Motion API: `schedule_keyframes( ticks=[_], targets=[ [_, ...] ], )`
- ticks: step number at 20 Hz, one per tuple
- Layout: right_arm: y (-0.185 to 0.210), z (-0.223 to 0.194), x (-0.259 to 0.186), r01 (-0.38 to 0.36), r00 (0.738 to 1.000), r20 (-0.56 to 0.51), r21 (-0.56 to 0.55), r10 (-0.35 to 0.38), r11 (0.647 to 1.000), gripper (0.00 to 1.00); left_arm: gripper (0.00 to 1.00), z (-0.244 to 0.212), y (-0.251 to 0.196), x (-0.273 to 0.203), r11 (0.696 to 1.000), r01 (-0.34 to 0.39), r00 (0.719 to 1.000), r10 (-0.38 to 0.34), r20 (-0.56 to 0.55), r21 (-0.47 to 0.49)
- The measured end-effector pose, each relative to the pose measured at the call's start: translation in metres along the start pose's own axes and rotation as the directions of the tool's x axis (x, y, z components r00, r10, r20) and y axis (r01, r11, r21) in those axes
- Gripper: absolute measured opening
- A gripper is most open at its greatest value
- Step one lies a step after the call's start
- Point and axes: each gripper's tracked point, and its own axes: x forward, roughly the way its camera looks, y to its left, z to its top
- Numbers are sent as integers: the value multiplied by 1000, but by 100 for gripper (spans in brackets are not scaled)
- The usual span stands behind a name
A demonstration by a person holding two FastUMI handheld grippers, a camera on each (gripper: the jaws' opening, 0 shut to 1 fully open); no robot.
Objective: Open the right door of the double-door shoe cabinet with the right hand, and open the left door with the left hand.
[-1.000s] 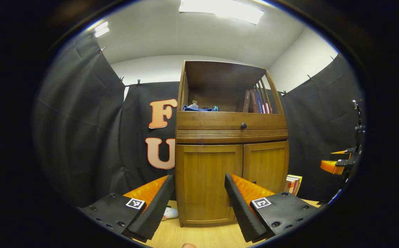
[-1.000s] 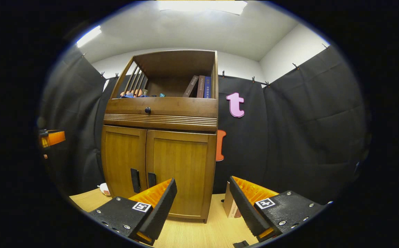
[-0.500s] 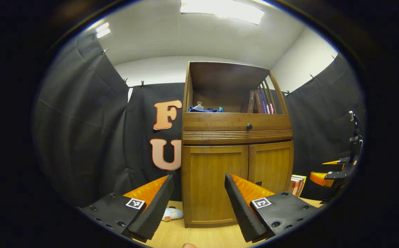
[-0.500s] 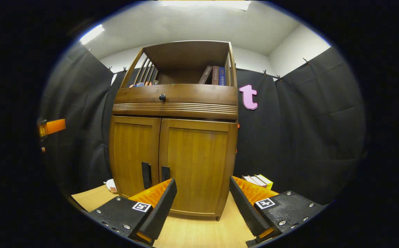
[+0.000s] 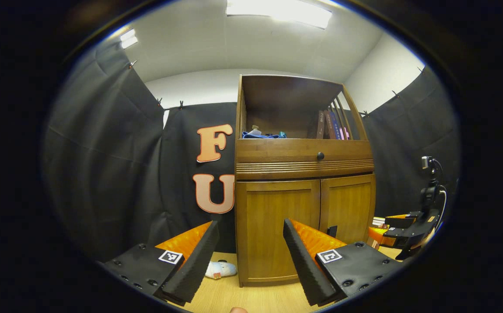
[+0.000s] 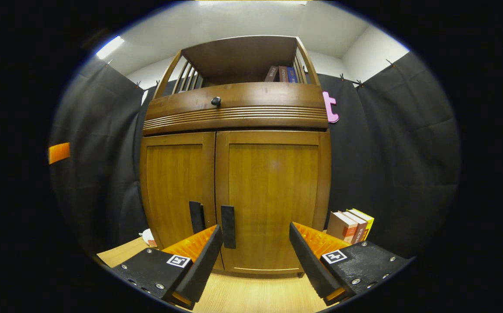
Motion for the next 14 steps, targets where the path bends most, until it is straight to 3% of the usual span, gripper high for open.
schedule_keyframes(
  ticks=[14],
  targets=[
    [46, -65, 123, -21, 997, -79, 57, 26, 998, 94, 94, -10, 35, 7, 997, -71, 997, 71, -21, 8]
  ],
)
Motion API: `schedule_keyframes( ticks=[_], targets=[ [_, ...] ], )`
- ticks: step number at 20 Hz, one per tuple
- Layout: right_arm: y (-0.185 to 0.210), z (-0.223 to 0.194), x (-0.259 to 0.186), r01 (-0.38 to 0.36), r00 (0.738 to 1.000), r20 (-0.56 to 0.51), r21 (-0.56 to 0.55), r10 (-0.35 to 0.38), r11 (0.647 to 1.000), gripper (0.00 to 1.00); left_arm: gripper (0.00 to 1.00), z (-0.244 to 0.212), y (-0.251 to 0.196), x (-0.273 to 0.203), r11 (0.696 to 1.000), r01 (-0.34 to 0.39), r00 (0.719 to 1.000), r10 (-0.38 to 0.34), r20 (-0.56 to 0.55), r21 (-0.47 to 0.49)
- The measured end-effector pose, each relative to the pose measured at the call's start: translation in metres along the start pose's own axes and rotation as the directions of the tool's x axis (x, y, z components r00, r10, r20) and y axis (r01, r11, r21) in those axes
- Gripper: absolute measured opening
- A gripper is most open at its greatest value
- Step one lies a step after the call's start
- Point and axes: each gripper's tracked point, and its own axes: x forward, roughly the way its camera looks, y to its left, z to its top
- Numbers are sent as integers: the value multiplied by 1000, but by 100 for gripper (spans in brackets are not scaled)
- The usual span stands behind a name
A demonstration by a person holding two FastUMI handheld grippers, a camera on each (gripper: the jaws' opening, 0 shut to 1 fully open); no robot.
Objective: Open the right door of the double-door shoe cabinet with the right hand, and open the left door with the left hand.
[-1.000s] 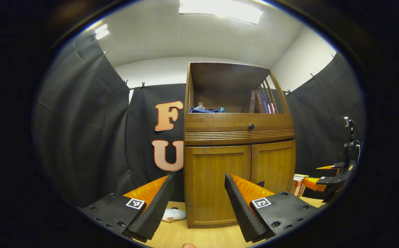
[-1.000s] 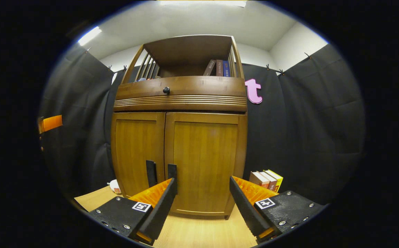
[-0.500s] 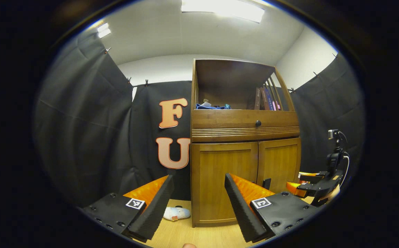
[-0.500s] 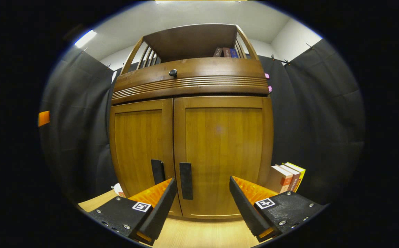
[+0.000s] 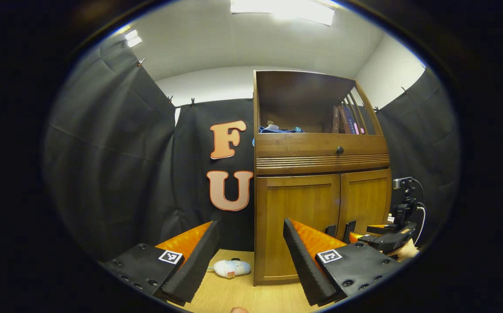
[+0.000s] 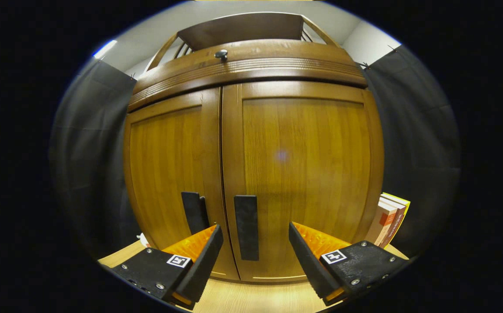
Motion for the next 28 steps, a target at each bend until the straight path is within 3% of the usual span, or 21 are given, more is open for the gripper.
schedule_keyframes(
  ticks=[2, 3, 4, 5, 8, 10, 16, 19, 20, 22, 28],
  targets=[
    [1, -7, 14, 4, 1000, -6, 4, -4, 1000, 93, 96, -1, 2, 0, 1000, -4, 1000, 4, 1, 1],
    [2, -12, 20, 2, 1000, -16, 8, -2, 1000, 98, 97, -2, 4, 1, 1000, -12, 1000, 12, 3, -1],
    [4, -17, 25, 1, 1000, -29, 10, -1, 1000, 88, 96, -3, 5, 2, 1000, -20, 1000, 20, 2, -2],
    [6, -20, 30, 1, 999, -35, 8, -1, 1000, 92, 94, -3, 6, 2, 1000, -25, 1000, 25, 1, -1],
    [7, -23, 38, 8, 999, -31, 10, -8, 1000, 64, 97, -6, 9, 2, 999, -41, 999, 41, -5, 7],
    [8, -26, 43, 9, 999, -44, 25, -8, 1000, 53, 96, -5, 8, 2, 999, -44, 999, 44, -1, 6],
    [9, -26, 45, 6, 999, -44, 40, -4, 999, 36, 96, -4, 8, 2, 999, -47, 999, 47, -2, 4],
    [8, -27, 38, -2, 999, -47, 32, 3, 999, 33, 96, -5, 8, 0, 999, -41, 999, 41, -12, -3],
    [8, -27, 35, -7, 999, -50, 28, 8, 1000, 36, 96, -5, 7, 0, 999, -41, 999, 41, -14, -4],
    [9, -29, 27, -20, 998, -57, 27, 21, 999, 29, 96, -4, 8, 0, 999, -43, 999, 43, -11, -3],
    [4, -30, -7, -51, 997, -56, 18, 51, 999, 28, 96, -1, 8, -2, 999, -44, 999, 44, -2, 5]
  ],
)
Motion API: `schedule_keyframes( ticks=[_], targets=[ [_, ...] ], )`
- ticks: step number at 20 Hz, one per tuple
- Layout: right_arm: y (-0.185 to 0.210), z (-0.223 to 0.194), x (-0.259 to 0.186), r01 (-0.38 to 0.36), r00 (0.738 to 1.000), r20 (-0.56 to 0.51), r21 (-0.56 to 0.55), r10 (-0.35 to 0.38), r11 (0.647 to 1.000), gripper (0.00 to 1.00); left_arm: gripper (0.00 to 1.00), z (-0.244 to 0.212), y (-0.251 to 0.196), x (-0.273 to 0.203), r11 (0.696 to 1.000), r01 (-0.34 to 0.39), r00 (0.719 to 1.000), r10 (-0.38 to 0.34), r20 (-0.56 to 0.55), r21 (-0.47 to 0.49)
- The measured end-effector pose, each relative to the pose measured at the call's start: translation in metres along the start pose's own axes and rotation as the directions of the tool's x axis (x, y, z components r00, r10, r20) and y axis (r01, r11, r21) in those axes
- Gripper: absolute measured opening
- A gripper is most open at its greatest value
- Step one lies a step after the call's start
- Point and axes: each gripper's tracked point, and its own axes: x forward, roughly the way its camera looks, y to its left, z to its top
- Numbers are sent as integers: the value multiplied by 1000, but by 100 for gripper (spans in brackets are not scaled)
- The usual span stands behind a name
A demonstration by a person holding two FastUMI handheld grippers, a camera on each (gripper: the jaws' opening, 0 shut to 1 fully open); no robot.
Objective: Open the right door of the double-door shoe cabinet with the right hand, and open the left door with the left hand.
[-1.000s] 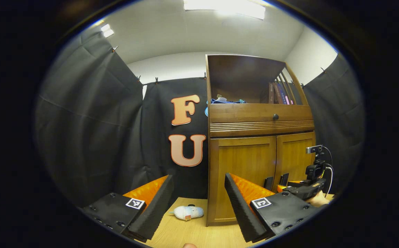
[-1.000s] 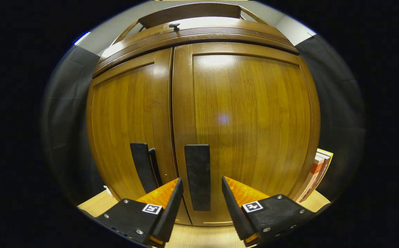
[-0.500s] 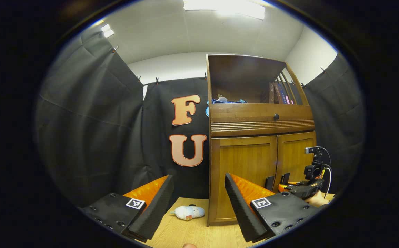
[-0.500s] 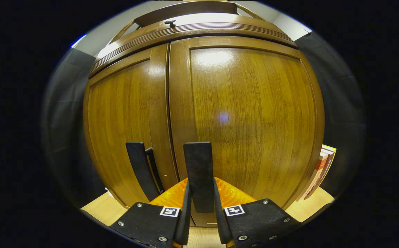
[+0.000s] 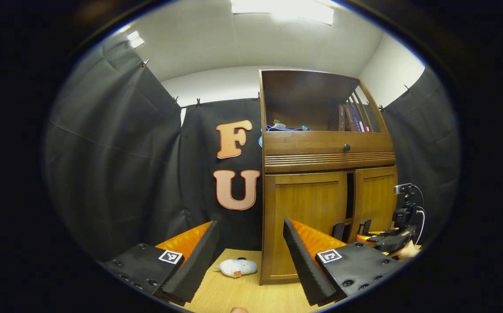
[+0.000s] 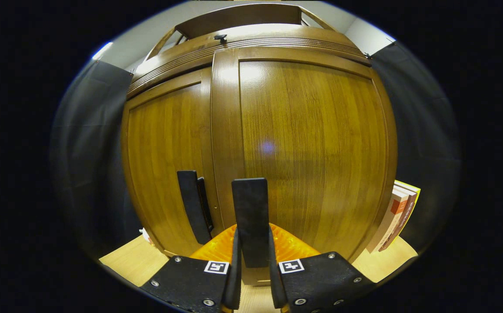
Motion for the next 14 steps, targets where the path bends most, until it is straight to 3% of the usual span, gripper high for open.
schedule_keyframes(
  ticks=[11, 13, 14],
  targets=[
    [-18, -6, -63, -28, 1000, 9, -9, 28, 1000, 27, 96, 5, -6, -5, 998, 68, 998, -68, 17, -6],
    [-21, -5, -73, -28, 1000, 6, -9, 28, 1000, 31, 96, 6, -7, -6, 997, 78, 997, -78, 19, -9],
    [-22, -5, -78, -27, 1000, 6, -9, 27, 1000, 23, 96, 7, -9, -6, 996, 84, 996, -84, 23, -11]
  ],
)
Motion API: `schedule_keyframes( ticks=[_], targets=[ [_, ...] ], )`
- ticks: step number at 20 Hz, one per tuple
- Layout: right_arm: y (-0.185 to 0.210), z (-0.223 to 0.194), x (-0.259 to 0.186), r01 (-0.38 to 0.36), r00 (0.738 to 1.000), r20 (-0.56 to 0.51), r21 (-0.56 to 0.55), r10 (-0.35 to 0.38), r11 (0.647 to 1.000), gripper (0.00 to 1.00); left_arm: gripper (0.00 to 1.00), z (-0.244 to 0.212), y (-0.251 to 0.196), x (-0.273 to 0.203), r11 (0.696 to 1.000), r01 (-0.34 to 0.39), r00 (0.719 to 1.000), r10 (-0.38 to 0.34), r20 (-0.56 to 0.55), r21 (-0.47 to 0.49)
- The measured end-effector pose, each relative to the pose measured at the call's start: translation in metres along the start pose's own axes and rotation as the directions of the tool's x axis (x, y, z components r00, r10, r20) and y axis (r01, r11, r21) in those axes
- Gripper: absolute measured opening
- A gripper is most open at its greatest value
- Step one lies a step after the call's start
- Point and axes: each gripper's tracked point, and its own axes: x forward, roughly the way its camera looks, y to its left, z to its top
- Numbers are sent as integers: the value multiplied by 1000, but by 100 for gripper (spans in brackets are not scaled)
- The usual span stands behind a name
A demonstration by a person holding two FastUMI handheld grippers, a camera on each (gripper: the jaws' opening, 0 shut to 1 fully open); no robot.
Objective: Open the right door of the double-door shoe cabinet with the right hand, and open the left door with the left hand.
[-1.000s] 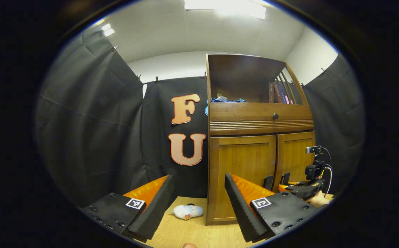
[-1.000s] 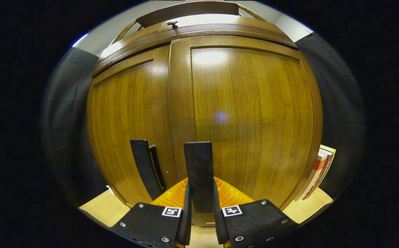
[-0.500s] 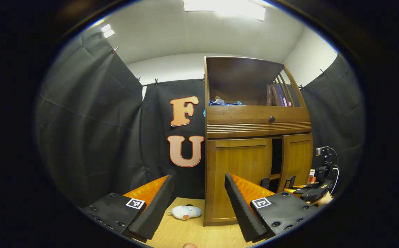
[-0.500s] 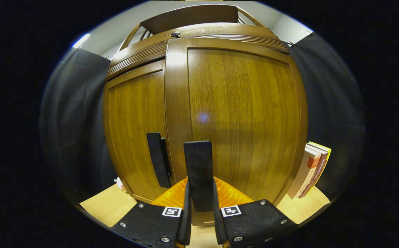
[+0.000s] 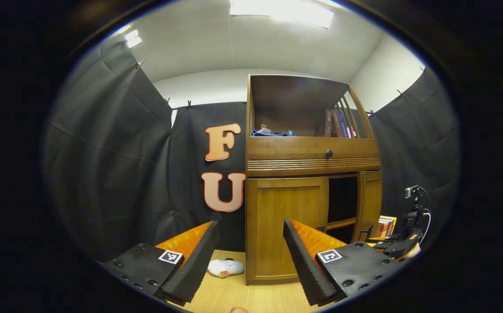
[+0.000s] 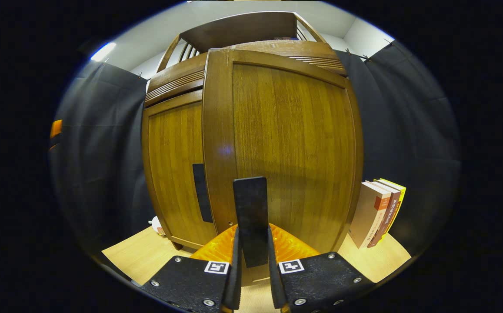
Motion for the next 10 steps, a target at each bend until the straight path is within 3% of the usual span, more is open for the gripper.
schedule_keyframes(
  ticks=[8, 9, 10],
  targets=[
    [-25, 1, -48, 24, 1000, 2, -17, -24, 1000, 27, 96, -3, -22, -16, 999, 34, 999, -34, 8, -9],
    [-30, 1, -54, 29, 1000, -1, -20, -29, 999, 31, 96, -2, -25, -17, 999, 41, 999, -41, 9, -11],
    [-33, 1, -59, 34, 999, -1, -19, -34, 999, 22, 96, -2, -27, -18, 999, 47, 999, -46, 10, -12]
  ],
)
